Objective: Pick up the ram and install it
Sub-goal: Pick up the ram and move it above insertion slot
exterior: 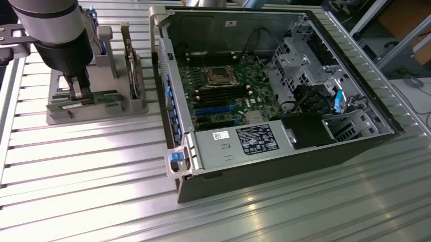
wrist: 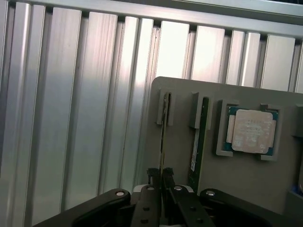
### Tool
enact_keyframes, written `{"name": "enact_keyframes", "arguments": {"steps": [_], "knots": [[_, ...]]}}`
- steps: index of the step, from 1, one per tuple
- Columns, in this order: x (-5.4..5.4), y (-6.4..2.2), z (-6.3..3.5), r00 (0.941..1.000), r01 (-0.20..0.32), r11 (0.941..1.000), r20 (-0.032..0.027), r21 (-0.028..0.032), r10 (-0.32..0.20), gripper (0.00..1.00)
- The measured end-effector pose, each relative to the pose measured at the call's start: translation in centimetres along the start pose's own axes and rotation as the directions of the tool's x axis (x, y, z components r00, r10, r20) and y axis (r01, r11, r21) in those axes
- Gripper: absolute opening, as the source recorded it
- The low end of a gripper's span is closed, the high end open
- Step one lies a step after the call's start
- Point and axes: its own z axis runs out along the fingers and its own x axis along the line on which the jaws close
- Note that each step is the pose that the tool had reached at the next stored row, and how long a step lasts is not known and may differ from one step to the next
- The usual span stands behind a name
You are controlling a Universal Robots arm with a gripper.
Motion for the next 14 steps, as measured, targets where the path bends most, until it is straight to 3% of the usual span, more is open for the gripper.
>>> {"name": "enact_keyframes", "arguments": {"steps": [7,14], "knots": [[0.0,0.04,-1.11,1.0000,0.000,1.0000,-0.0033,-0.0003,0.000,0.14],[0.0,0.06,-1.63,1.0000,0.000,1.0000,-0.0045,-0.0005,0.000,0.14]]}}
